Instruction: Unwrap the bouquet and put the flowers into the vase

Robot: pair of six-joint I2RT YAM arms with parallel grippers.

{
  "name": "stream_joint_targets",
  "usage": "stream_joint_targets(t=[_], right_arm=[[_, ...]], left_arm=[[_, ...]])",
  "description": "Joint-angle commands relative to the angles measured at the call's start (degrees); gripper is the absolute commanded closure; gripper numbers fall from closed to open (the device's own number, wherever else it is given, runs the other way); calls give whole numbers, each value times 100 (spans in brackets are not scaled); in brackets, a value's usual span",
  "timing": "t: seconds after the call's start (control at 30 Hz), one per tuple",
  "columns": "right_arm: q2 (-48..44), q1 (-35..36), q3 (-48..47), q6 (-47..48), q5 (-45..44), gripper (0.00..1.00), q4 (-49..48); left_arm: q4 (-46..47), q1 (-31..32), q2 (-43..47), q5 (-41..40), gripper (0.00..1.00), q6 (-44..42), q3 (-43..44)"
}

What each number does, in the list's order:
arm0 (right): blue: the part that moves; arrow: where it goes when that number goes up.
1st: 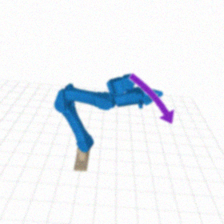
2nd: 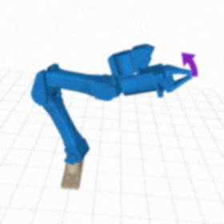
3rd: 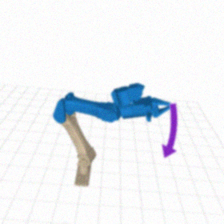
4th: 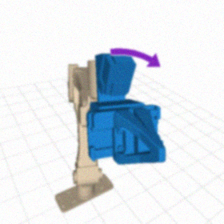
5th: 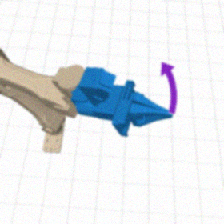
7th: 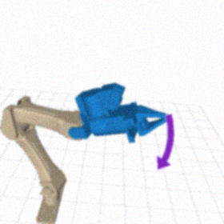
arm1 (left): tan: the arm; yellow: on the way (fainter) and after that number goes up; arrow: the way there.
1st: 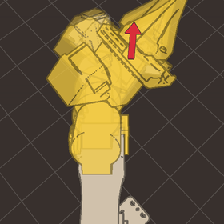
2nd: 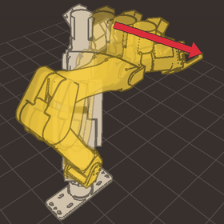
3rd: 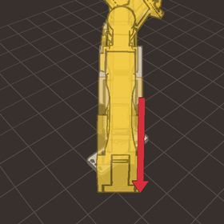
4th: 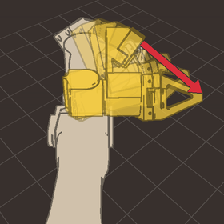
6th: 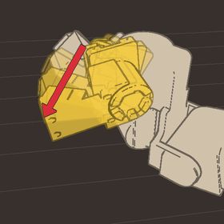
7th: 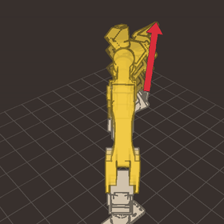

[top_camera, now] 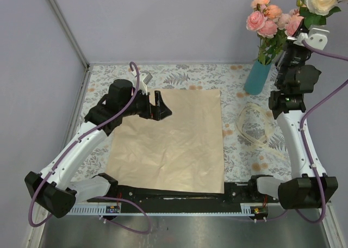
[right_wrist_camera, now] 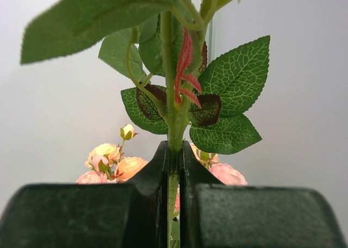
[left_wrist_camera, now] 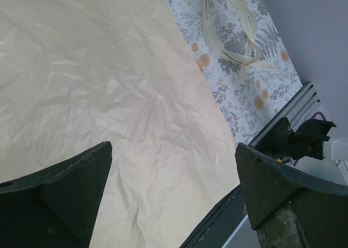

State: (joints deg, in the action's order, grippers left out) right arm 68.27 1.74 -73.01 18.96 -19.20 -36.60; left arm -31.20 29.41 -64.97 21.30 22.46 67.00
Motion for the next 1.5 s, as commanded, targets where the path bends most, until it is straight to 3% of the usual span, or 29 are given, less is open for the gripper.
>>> stream_joint_targets(t=[0.0,0.73,1.27,1.47], right_arm=[[265,-121,-512,-314,189,100,-409],[1619,-596,-565,-991,787,100,-515],[2542,-683,-495,-1254,927,100,390],[2647,-710,-555,-1281,760,81,899]], left_arm=[[70,-14,160,-152,1,-57,164],[53,-172,213,-126,1,-57,199],[140,-295,248,199,1,-13,173],[202,-330,230,454,1,66,173]])
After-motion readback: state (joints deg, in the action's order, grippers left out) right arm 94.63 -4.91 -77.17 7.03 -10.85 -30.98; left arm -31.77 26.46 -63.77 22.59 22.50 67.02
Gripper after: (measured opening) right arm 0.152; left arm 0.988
